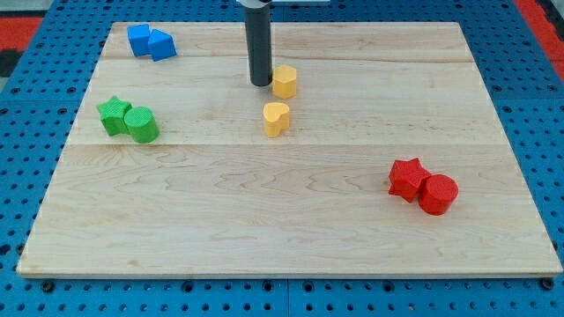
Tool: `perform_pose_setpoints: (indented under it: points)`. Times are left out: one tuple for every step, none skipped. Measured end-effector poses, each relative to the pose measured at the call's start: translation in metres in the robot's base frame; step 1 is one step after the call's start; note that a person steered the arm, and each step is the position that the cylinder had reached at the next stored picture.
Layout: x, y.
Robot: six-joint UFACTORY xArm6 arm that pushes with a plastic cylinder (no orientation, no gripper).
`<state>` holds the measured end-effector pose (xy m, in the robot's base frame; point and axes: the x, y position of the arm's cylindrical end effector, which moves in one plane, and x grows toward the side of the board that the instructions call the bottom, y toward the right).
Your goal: Move the blue blocks and the yellow heart in a diagonal line
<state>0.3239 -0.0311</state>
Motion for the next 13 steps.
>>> perform_pose_setpoints:
  points:
    - [0.000,-0.079]
    - [-0.003,-0.158]
    - [-0.047,-0.196]
    - [-0.065,-0.238]
    - [-0.097,-0.226]
    - [-0.102,-0.169]
    - [-0.085,-0.152]
    - [-0.085,-0.156]
    - [-0.043,-0.155]
    - [0.017,-0.136]
    - [0.053,-0.107]
    - [0.069,-0.044]
    - [0.076,-0.034]
